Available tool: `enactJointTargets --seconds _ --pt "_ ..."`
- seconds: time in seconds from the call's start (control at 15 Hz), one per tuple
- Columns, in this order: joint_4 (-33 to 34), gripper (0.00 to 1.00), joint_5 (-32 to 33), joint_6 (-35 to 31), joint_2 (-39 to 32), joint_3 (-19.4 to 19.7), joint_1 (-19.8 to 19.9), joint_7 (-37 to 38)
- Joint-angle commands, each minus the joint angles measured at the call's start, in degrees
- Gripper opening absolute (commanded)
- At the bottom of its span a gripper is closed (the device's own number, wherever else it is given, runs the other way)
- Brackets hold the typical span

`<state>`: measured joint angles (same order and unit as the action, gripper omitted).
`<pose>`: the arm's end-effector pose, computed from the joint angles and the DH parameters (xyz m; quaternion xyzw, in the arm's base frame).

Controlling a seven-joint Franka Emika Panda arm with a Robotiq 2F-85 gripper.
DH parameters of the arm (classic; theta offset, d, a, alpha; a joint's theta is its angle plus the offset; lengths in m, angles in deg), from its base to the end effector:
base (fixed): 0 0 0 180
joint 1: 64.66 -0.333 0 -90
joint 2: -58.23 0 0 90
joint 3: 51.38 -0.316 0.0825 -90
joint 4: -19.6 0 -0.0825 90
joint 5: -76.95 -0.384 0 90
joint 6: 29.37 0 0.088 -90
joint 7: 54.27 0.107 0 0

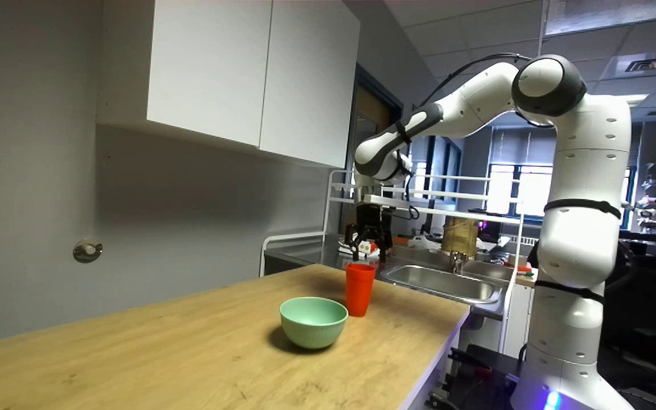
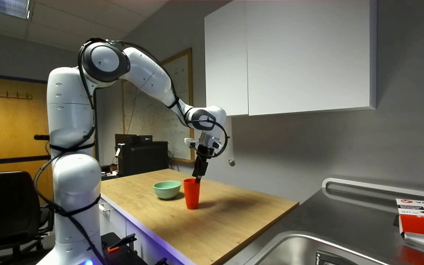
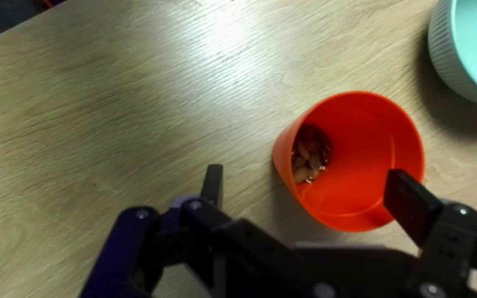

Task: Pour the contents from the orange cup into the green bowl

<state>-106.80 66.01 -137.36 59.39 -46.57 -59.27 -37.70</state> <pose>0.4852 -0.0730 0.3692 -0.9475 0.2692 0.1539 0.0776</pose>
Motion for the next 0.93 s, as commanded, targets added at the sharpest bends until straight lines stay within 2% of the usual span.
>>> enactJointTargets --seconds 0.0,0.07,0.13,0.2,0.27,0.73,0.87 --pt "1.5 1.00 -2.8 -0.5 -3.3 0.8 0.5 -2.8" --pt "1.4 1.00 -3.3 -0.8 -3.8 0.9 0.6 -3.1" --pt "1.3 0.75 -3.6 -1.2 -4.2 1.0 0.7 -2.8" --pt "1.2 0.73 -4.1 -1.5 -4.5 1.2 0.8 -3.0" --pt "1.1 0.67 -4.4 -1.8 -4.7 1.3 0.9 -3.1" --pt "2.2 0.12 -3.7 -1.6 -4.6 1.1 0.7 -1.2" --pt "2.9 0.00 -2.5 -1.2 -4.1 0.7 0.1 0.2"
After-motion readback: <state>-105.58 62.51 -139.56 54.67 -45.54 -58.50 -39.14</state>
